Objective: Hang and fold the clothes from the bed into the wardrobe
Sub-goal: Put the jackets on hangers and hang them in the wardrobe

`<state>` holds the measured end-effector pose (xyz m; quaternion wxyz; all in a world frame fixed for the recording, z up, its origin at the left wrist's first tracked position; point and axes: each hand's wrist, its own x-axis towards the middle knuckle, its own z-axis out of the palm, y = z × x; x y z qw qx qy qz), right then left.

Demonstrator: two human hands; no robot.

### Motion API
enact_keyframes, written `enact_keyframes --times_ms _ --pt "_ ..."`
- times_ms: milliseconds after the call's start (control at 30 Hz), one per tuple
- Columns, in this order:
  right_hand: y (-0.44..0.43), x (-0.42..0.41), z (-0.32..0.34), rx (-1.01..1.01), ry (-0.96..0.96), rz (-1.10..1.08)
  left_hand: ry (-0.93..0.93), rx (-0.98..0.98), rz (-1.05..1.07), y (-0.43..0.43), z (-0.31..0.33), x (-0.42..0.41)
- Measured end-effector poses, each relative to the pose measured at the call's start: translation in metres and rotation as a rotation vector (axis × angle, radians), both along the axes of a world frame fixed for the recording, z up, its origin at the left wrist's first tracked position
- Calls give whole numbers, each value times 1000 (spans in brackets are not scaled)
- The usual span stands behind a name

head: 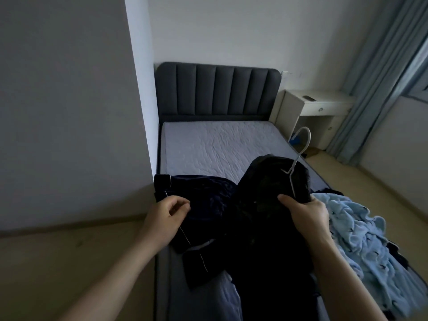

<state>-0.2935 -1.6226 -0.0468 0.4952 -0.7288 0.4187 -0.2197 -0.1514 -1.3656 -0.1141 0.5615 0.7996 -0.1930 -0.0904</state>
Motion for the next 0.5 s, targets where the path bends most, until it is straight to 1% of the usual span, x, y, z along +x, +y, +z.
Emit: enact_keyframes --times_ms 167,500 --pt "37 18 5 39 -32 5 -19 -8 -53 27 6 26" --pt "68 76 0 106 -104 -12 -17 -2 -63 49 22 62"
